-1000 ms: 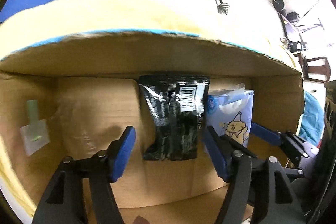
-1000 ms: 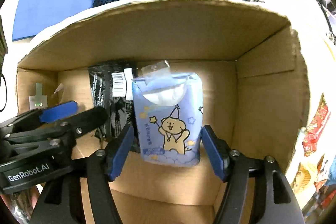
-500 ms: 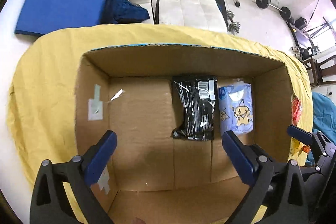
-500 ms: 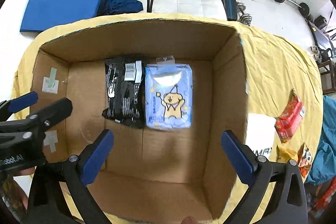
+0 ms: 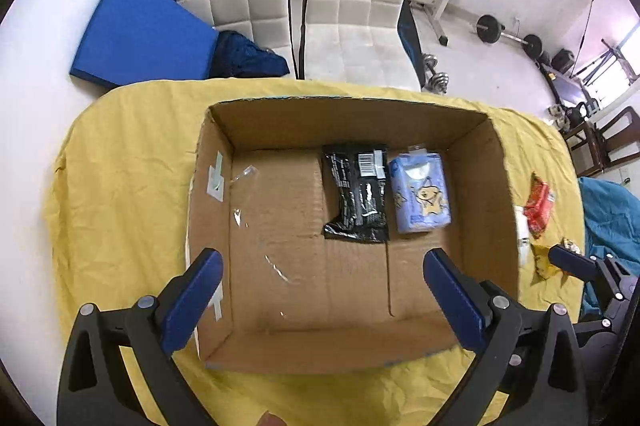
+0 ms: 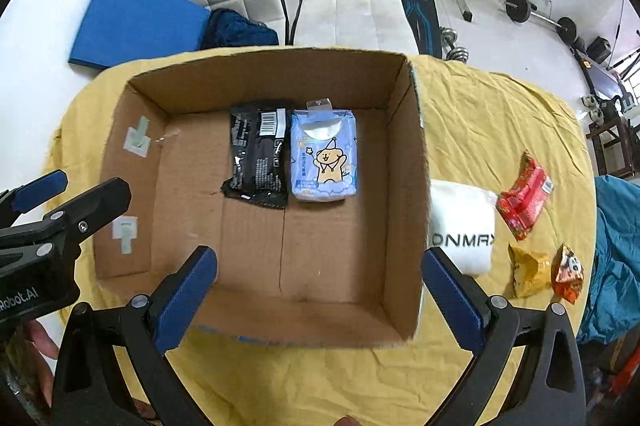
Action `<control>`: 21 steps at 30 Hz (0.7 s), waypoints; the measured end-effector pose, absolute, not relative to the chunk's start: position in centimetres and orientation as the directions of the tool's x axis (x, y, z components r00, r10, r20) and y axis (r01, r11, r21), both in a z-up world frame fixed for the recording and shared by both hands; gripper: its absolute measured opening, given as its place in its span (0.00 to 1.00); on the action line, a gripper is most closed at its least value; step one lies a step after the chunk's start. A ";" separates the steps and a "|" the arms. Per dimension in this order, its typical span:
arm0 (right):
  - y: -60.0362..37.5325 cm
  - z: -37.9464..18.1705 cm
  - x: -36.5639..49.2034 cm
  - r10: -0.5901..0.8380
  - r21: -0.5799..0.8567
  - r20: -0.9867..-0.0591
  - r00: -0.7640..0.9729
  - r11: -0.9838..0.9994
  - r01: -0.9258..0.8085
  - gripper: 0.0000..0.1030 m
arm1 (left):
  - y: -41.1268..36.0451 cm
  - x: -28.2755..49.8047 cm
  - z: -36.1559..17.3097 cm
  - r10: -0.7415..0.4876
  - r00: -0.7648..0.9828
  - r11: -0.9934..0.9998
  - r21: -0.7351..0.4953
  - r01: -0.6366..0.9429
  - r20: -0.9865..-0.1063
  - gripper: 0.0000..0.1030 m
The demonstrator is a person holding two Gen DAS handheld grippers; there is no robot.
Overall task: Organize soft objects
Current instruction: 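Withdraw both tools from the box toward the remaining snacks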
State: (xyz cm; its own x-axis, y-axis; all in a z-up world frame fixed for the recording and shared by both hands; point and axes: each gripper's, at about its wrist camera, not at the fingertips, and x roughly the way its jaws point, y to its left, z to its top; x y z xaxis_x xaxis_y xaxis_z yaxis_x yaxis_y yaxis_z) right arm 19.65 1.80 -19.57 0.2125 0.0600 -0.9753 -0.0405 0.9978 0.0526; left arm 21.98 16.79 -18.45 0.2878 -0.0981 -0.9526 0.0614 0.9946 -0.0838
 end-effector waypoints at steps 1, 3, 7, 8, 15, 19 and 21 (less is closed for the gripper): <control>1.8 -19.0 18.9 0.062 0.054 -0.973 0.221 0.998 -0.042 1.00 | 16.8 21.5 -18.0 -0.101 0.296 0.994 -0.087 0.058 -0.950 1.00; 1.8 -18.0 17.9 0.063 0.054 -0.969 0.239 0.998 -0.044 1.00 | 16.8 20.6 -17.2 -0.113 0.305 0.993 -0.100 0.058 -0.946 1.00; 1.8 -15.9 15.6 0.073 0.059 -0.961 0.268 0.997 -0.059 1.00 | 16.9 18.6 -15.2 -0.114 0.340 0.993 -0.101 0.057 -0.933 1.00; 1.8 -15.5 15.2 0.078 0.064 -0.959 0.271 0.996 -0.061 1.00 | 16.8 18.1 -14.8 -0.119 0.344 0.993 -0.105 0.060 -0.931 1.00; 1.5 -12.7 12.9 0.126 0.109 -0.947 0.295 0.991 -0.074 1.00 | 16.3 15.4 -12.2 -0.118 0.390 0.993 -0.098 0.070 -0.913 1.00; 0.9 -11.6 12.2 0.150 0.131 -0.938 0.311 0.988 -0.081 1.00 | 16.4 14.5 -11.2 -0.144 0.406 0.990 -0.133 0.055 -0.903 1.00; 0.0 -11.1 12.0 0.169 0.153 -0.934 0.316 0.985 -0.074 1.00 | 16.0 14.3 -10.7 -0.134 0.415 0.991 -0.122 0.055 -0.900 1.00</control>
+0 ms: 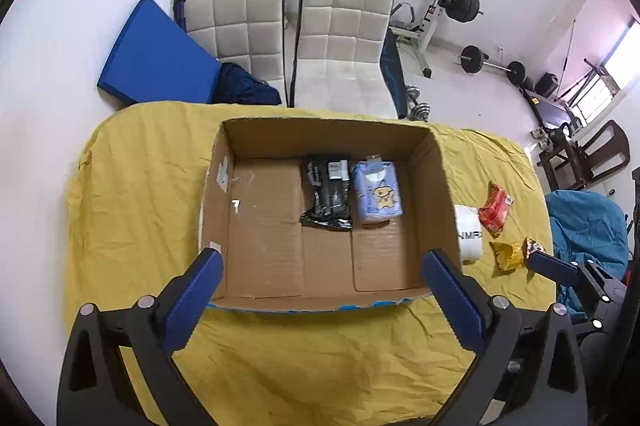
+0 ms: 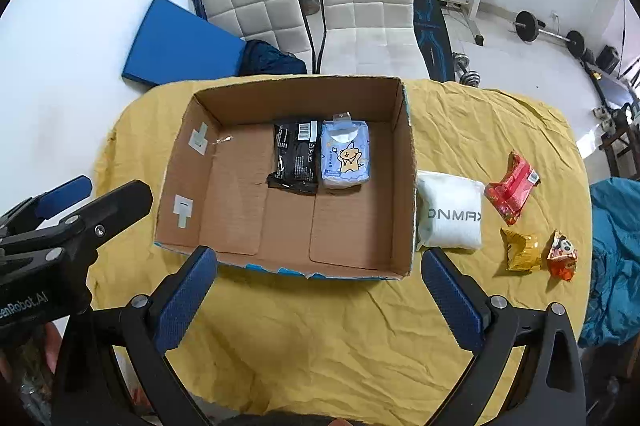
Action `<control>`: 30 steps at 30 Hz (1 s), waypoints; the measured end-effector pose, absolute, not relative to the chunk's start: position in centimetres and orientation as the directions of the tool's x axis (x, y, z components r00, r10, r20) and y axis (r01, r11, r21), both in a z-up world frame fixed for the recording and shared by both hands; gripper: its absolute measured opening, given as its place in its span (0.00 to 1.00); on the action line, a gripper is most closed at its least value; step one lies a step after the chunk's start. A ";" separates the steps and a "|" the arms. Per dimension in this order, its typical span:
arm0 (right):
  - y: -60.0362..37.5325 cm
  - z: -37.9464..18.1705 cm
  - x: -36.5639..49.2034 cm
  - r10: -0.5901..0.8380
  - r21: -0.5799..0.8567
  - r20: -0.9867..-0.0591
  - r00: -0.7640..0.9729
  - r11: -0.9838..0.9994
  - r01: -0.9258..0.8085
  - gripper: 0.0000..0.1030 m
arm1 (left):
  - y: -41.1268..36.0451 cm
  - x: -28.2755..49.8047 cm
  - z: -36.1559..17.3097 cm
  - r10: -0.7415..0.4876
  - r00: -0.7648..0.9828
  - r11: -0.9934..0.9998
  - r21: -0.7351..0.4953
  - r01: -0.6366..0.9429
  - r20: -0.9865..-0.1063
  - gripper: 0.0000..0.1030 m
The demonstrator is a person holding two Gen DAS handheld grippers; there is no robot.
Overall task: Organize soft objects
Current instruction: 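Withdraw both tools from the box toward the remaining snacks, then grasp the white ONMAX pouch with the left tool while the right tool grasps the panda bag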
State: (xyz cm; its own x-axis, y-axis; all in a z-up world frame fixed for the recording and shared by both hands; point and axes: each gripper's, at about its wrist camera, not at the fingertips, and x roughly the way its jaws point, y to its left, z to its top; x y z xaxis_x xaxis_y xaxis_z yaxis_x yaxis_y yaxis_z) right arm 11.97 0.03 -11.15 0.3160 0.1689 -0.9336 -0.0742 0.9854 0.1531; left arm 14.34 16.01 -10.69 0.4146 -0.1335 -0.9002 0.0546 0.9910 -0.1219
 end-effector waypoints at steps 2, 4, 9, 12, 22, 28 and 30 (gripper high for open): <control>-1.5 -10.8 11.7 0.177 0.168 -0.931 0.318 0.984 -0.056 1.00 | 15.3 14.1 -10.2 -0.136 0.423 0.991 -0.122 0.061 -0.896 1.00; -3.7 -10.6 11.5 0.190 0.193 -0.929 0.317 0.981 -0.022 1.00 | 14.3 14.0 -9.8 -0.148 0.423 0.989 -0.130 0.071 -0.894 1.00; -12.1 -10.6 11.0 0.146 0.192 -0.939 0.312 0.974 0.122 1.00 | 9.3 14.4 -9.1 -0.194 0.407 0.979 -0.148 0.143 -0.892 1.00; -18.8 -11.6 10.4 0.081 0.153 -0.954 0.289 0.959 0.237 1.00 | 5.2 15.1 -9.3 -0.227 0.380 0.966 -0.157 0.205 -0.897 1.00; -38.6 -19.7 10.0 0.015 0.071 -0.993 0.113 0.857 0.510 1.00 | -12.2 20.4 -17.8 -0.230 0.134 0.914 -0.166 0.371 -0.964 1.00; -43.9 -26.2 11.0 0.118 0.123 -0.992 0.047 0.805 0.580 1.00 | -17.5 24.7 -26.0 -0.094 -0.011 0.929 -0.092 0.359 -0.996 1.00; -44.2 -27.8 11.8 0.128 0.125 -0.991 0.036 0.809 0.575 1.00 | -18.4 25.9 -28.4 -0.044 -0.058 0.934 -0.062 0.351 -0.997 1.00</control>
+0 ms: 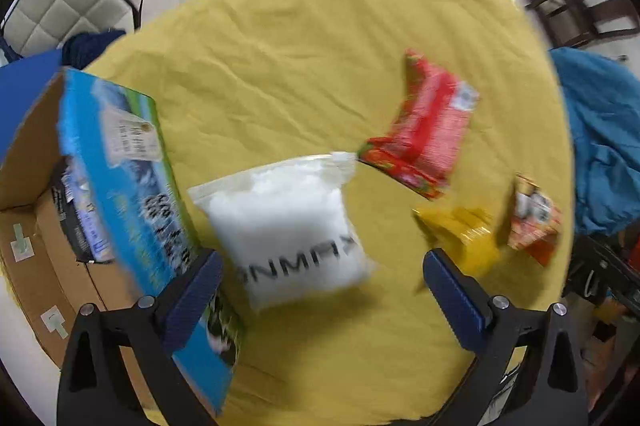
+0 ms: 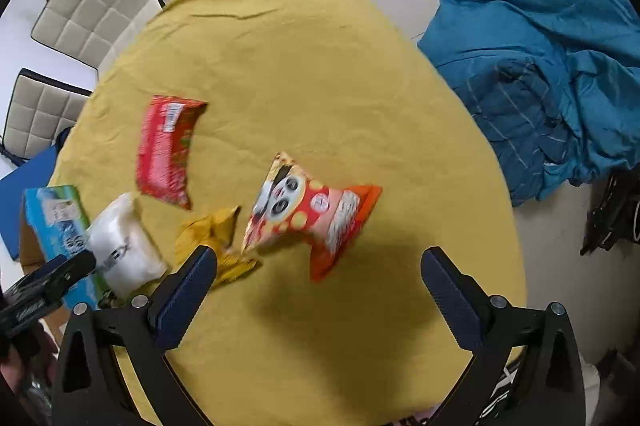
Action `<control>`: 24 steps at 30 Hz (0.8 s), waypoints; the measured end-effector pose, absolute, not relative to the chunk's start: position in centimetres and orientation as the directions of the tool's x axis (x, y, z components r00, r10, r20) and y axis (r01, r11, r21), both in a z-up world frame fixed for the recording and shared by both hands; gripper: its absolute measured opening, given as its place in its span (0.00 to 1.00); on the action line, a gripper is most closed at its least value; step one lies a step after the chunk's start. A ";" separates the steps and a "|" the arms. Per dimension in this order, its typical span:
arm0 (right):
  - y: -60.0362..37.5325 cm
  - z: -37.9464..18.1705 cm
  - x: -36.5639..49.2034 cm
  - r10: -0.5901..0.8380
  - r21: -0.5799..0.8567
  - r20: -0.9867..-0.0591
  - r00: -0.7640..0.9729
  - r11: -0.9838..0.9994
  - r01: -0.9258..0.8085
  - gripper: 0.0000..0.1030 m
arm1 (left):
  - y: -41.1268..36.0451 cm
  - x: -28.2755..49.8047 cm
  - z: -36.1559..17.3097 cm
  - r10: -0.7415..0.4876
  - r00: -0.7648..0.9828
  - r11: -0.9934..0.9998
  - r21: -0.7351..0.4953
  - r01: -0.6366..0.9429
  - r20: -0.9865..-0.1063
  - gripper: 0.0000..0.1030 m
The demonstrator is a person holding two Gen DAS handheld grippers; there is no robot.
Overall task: Organize soft objects
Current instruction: 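Grasp the white ONMAX pouch with the left tool while the right tool grasps the panda bag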
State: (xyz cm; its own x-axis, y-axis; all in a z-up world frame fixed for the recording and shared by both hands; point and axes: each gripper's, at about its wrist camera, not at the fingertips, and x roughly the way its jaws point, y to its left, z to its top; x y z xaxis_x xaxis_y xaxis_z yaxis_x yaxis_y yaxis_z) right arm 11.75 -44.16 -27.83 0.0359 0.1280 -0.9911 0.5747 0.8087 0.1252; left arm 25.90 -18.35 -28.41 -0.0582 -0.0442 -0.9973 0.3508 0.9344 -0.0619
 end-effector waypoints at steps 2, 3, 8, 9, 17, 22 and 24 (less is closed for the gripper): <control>-43.8 -29.0 13.0 0.144 0.135 -0.989 0.022 0.847 0.514 1.00 | -18.6 26.9 -30.6 -0.001 -0.092 0.941 -0.032 0.338 -0.996 1.00; -43.5 -29.3 13.5 0.144 0.131 -0.989 0.010 0.870 0.476 1.00 | -18.6 27.4 -31.7 0.020 -0.110 0.944 -0.018 0.331 -0.994 1.00; -41.5 -29.7 15.7 0.056 0.044 -0.996 -0.064 0.984 0.172 1.00 | -18.3 28.4 -35.6 0.096 -0.200 0.950 0.031 0.309 -0.975 1.00; -41.2 -30.0 15.9 0.049 0.039 -0.995 -0.089 0.993 0.112 1.00 | -18.4 28.4 -36.1 0.110 -0.208 0.949 0.041 0.312 -0.972 1.00; -40.1 -34.5 17.2 -0.002 0.023 -0.975 -0.223 0.993 -0.113 0.86 | -19.5 28.2 -37.1 0.183 -0.219 0.934 0.100 0.342 -0.958 1.00; -40.3 -36.8 17.0 0.073 0.086 -0.962 -0.262 0.996 -0.040 0.50 | -19.7 28.7 -37.1 0.130 -0.202 0.955 0.068 0.287 -0.971 1.00; -41.0 -36.3 16.8 0.100 0.095 -0.968 -0.231 0.995 0.032 0.45 | -19.8 28.7 -36.6 0.093 -0.177 0.966 0.045 0.256 -0.980 1.00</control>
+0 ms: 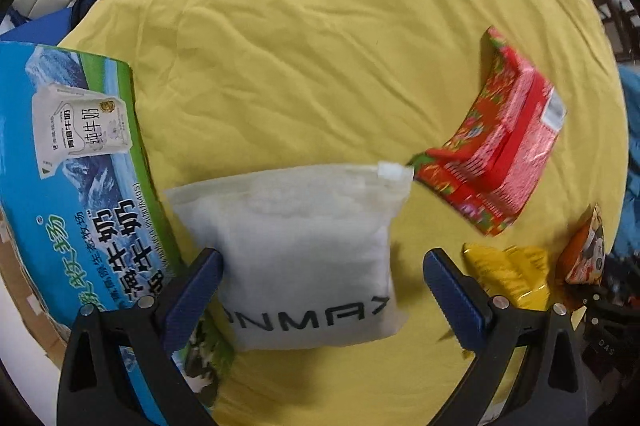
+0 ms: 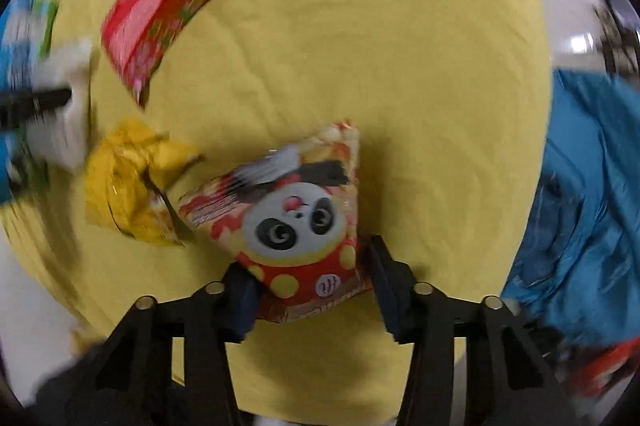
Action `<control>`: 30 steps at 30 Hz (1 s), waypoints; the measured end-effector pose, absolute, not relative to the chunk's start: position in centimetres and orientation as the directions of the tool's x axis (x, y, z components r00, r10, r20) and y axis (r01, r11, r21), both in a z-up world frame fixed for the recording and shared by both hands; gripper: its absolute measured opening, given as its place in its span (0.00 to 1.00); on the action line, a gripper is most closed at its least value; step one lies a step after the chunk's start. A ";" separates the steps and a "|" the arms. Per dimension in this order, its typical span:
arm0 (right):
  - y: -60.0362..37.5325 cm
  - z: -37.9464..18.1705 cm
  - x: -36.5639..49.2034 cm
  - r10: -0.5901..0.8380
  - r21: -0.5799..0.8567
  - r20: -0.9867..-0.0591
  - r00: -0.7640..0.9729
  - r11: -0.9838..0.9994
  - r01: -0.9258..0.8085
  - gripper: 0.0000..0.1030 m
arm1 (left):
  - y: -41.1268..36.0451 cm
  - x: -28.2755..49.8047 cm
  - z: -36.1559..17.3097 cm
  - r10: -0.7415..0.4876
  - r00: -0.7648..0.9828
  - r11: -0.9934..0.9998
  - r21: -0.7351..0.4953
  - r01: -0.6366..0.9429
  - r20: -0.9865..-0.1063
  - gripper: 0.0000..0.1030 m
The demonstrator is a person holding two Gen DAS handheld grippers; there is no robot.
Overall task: Organize soft objects
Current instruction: 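Grasp the white ONMAX pouch with the left tool while the right tool grasps the panda bag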
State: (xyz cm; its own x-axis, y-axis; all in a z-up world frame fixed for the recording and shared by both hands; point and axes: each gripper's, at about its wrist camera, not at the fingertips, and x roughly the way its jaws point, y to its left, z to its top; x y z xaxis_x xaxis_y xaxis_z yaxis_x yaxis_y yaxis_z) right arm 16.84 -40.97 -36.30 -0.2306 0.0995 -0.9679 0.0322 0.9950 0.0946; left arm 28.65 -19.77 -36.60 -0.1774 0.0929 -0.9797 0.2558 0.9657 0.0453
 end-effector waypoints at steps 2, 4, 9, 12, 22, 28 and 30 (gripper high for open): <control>-41.9 -35.3 16.7 0.090 0.071 -0.979 -0.182 0.992 0.106 0.40 | -19.9 28.6 -36.2 0.076 -0.153 0.968 0.036 0.247 -0.985 1.00; -42.7 -34.6 16.3 0.065 0.041 -0.987 -0.147 0.986 0.159 0.40 | -20.4 28.2 -36.2 0.068 -0.132 0.966 0.032 0.258 -0.989 1.00; -43.5 -34.7 16.0 0.092 0.060 -0.981 -0.173 0.982 0.182 0.42 | -21.2 27.7 -35.3 0.072 -0.123 0.947 0.029 0.319 -0.990 1.00; -43.4 -34.4 16.3 0.068 0.043 -0.984 -0.165 0.988 0.150 0.50 | -21.1 27.9 -35.4 0.183 -0.180 0.918 0.103 0.383 -0.967 1.00; -43.7 -34.9 16.4 0.079 0.057 -0.980 -0.182 0.990 0.127 0.43 | -21.3 26.8 -38.2 0.069 -0.313 0.965 -0.017 0.263 -0.947 0.85; -43.5 -35.4 16.0 0.107 0.072 -0.982 -0.158 0.975 0.208 0.41 | -22.9 24.5 -36.5 0.002 -0.237 0.967 -0.058 0.246 -0.971 0.82; -43.5 -35.8 16.1 0.116 0.078 -0.980 -0.161 0.971 0.224 0.44 | -23.2 23.9 -36.7 0.014 -0.219 0.966 -0.043 0.255 -0.976 0.85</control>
State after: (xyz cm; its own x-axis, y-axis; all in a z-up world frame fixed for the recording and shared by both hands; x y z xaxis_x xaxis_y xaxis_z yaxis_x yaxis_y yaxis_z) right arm 16.12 -43.55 -35.79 -0.1607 0.1162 -0.9801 0.2239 0.9715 0.0785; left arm 23.94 -23.18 -36.67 -0.2193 0.0141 -0.9755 0.2552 0.9659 -0.0434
